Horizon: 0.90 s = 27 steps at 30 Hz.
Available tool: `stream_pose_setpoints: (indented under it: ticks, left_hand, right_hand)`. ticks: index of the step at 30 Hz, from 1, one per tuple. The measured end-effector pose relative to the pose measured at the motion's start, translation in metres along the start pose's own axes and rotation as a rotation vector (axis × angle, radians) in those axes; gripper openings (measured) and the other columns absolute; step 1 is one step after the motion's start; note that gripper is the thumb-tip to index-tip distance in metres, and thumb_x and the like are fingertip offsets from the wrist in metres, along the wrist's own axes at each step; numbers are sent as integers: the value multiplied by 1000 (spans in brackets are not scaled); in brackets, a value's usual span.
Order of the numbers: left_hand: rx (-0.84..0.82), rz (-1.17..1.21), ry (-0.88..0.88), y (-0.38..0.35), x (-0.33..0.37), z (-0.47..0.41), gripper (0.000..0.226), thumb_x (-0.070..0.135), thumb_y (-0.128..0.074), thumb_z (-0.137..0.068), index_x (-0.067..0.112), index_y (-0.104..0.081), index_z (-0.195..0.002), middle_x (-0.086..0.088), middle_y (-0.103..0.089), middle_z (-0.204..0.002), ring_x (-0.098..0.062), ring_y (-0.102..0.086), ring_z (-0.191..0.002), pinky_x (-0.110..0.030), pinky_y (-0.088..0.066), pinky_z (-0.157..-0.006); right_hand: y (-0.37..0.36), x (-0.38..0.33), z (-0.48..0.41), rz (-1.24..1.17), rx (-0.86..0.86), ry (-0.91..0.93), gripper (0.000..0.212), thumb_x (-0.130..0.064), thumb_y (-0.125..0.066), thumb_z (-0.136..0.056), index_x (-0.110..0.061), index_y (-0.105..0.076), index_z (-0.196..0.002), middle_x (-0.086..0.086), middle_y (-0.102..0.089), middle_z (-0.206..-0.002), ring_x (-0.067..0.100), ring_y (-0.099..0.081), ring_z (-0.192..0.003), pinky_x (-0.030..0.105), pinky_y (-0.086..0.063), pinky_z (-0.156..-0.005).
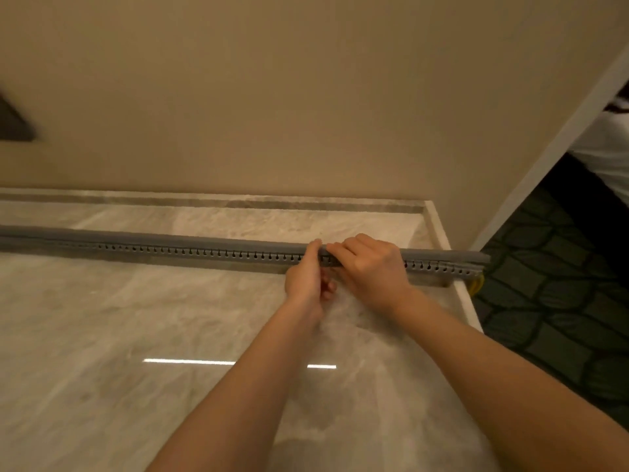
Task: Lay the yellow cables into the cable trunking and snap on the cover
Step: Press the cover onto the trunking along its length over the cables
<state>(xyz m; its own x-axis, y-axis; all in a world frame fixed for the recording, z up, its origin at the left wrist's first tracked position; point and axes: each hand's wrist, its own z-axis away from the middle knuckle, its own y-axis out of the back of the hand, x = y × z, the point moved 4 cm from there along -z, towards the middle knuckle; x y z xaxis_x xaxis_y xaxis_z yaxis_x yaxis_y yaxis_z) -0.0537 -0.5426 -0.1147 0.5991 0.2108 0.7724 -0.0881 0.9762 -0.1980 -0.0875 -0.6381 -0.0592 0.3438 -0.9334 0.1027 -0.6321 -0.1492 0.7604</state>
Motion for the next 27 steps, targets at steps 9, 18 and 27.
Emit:
stream_pose_setpoints:
  ticks: [9,18,27]
  left_hand:
    - [266,-19,-110,-12,-6,9,40,44,-64,-80,10,-54,-60,-1,-45,-47,-13,-39,-36,-18,-30,-33]
    - [337,-9,-89,-14,-8,2,49,48,-67,-73,2,-65,-91,-7,-56,-62,-16,-44,-47,-27,-39,-53]
    - [287,-3,-44,-12,-9,0,39,51,-64,-75,15,-50,-71,-1,-51,-57,-17,-43,-43,-26,-33,-44]
  right_hand:
    - [1,17,3,-185,-125,-86,21,-8,-74,-67,-10,-71,-88,7,-66,-72,26,-60,-64,30,-46,-49]
    - [12,39,22,-36,-200,-101,43,6,-74,-58,-9,-69,-98,7,-65,-76,27,-58,-71,32,-45,-51]
    - [33,62,51,95,-133,-220,25,-2,-74,-69,-6,-69,-92,9,-66,-76,28,-57,-68,33,-47,-52]
